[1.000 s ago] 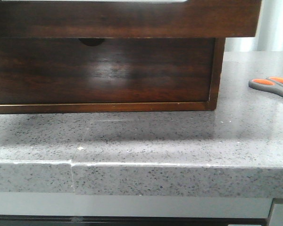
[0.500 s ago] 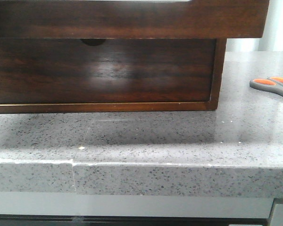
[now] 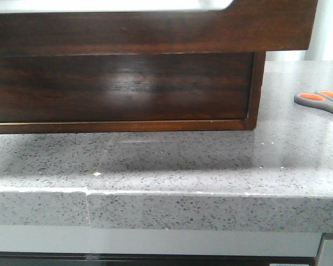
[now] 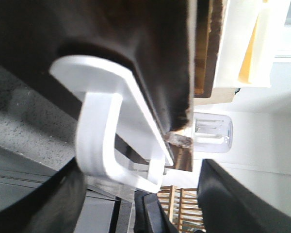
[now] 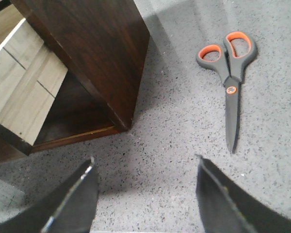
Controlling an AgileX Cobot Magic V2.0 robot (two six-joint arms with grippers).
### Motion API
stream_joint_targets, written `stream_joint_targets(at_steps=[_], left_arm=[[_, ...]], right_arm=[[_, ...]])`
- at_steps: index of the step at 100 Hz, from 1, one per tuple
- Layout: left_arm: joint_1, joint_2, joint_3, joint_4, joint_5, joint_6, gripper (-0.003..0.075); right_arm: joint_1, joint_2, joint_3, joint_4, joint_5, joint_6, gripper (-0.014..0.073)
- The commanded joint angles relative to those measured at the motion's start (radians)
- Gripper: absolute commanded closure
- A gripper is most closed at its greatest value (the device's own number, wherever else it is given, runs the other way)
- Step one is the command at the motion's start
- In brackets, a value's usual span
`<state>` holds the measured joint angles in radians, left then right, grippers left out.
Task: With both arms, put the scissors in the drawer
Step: 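Pull the drawer open toward the robot with the left gripper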
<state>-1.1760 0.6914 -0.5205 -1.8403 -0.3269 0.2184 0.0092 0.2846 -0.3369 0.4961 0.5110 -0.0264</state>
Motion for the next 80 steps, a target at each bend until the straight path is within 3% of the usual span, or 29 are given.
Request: stream_joint_targets(at_steps=[1,80], left_arm=[[-0.008,-0.023,-0.036,0.008,0.009,0.008,0.0256],[-0.008,-0.105,-0.036,-0.012,0.096,0.006,0.0257]], right_arm=[[0.002,0.019,-0.038,0.013,-0.058,-0.002,0.0199],[0.002,0.019,-0.038,0.013,-0.057,-0.002,0.0199]])
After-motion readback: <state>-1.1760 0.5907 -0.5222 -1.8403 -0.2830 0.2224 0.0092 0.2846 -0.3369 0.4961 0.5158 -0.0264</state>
